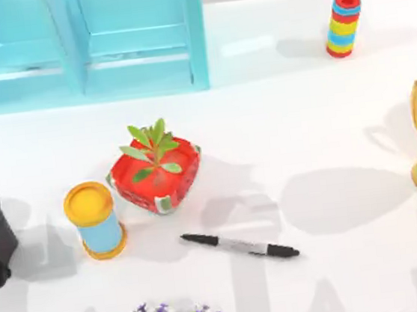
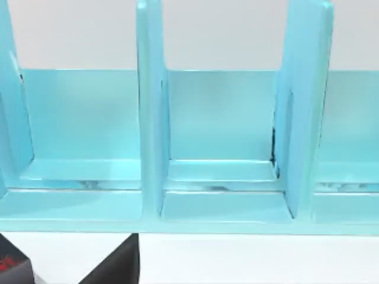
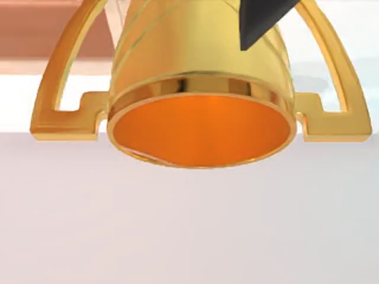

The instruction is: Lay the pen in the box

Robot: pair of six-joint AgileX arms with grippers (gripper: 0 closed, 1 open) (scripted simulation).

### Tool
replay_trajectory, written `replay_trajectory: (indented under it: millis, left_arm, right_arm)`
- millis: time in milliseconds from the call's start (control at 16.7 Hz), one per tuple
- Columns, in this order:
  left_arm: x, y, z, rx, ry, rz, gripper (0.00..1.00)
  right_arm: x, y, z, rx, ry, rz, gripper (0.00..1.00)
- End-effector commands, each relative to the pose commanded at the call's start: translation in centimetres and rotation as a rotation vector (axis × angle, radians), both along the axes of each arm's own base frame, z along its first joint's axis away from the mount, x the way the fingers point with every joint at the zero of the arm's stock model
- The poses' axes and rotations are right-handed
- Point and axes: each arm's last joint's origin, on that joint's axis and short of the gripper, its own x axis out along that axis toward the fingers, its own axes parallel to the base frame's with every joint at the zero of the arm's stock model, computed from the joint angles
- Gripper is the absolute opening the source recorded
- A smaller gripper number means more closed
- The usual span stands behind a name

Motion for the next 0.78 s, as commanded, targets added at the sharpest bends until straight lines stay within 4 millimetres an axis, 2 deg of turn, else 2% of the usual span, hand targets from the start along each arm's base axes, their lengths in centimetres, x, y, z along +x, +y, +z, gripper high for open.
replay_trajectory:
  millis: [240,420,600,780]
  left_arm:
    - [0.0,0.0,0.0,0.000,0.000,0.000,1.00]
    - [0.0,0.0,0.0,0.000,0.000,0.000,1.00]
    - [0.0,0.0,0.0,0.000,0.000,0.000,1.00]
    - [0.0,0.0,0.0,0.000,0.000,0.000,1.00]
  right_arm:
    - [0.0,0.3,0.4,-0.009,0.029,0.033,1.00]
    - [0.3,1.5,2.0,-0.050,0.135,0.163,1.00]
    - [1.2,3.6,4.6,-0.135,0.305,0.358,1.00]
    - [3.4,6.8,7.0,-0.264,0.532,0.572,1.00]
